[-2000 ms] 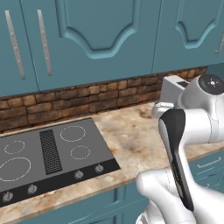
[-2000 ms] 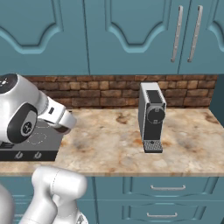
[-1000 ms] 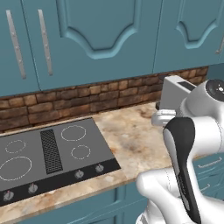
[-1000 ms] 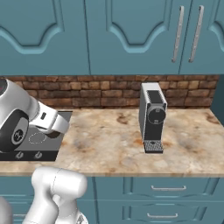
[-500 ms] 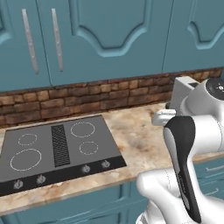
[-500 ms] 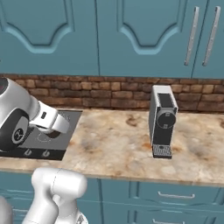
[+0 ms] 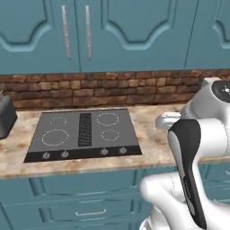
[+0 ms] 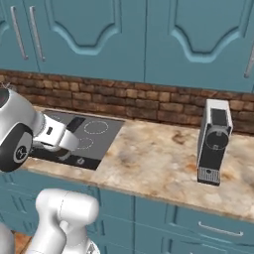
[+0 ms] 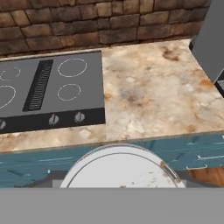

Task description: Move the drinks to the dining counter.

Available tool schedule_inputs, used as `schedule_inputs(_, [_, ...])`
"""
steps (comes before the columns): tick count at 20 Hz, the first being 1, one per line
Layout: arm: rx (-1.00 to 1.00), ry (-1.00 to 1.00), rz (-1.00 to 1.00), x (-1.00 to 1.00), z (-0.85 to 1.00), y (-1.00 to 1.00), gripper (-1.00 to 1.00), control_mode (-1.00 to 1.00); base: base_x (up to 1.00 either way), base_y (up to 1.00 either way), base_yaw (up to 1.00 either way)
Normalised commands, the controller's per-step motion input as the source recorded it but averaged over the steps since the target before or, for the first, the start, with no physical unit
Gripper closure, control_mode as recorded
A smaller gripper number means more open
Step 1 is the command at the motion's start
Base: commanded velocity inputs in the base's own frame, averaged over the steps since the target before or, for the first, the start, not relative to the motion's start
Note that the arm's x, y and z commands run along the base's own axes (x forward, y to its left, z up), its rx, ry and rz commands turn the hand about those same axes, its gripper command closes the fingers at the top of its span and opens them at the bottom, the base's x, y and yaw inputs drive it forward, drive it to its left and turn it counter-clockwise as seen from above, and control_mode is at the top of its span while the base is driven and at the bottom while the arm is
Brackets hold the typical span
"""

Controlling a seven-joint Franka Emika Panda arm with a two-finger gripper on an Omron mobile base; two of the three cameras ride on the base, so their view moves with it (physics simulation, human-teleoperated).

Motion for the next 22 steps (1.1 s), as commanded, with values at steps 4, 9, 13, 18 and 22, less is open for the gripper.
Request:
schedule_inputs(4, [0.00, 0.00, 0.00, 0.00, 0.00, 0.00, 1.00, 1.00, -0.35, 0.38, 0.42])
schedule_inputs(9, [0.00, 0.00, 0.00, 0.00, 0.00, 0.00, 1.00, 1.00, -0.22, 0.51, 0.51])
schedule_inputs(13, [0.00, 0.00, 0.00, 0.00, 0.00, 0.00, 1.00, 1.00, -0.28, 0.58, 0.56])
schedule_inputs(18, [0.00, 0.00, 0.00, 0.00, 0.00, 0.00, 1.00, 1.00, -0.30, 0.55, 0.59])
schedule_inputs(22, [0.00, 0.00, 0.00, 0.00, 0.00, 0.00, 1.00, 1.00, -0.36, 0.51, 0.55])
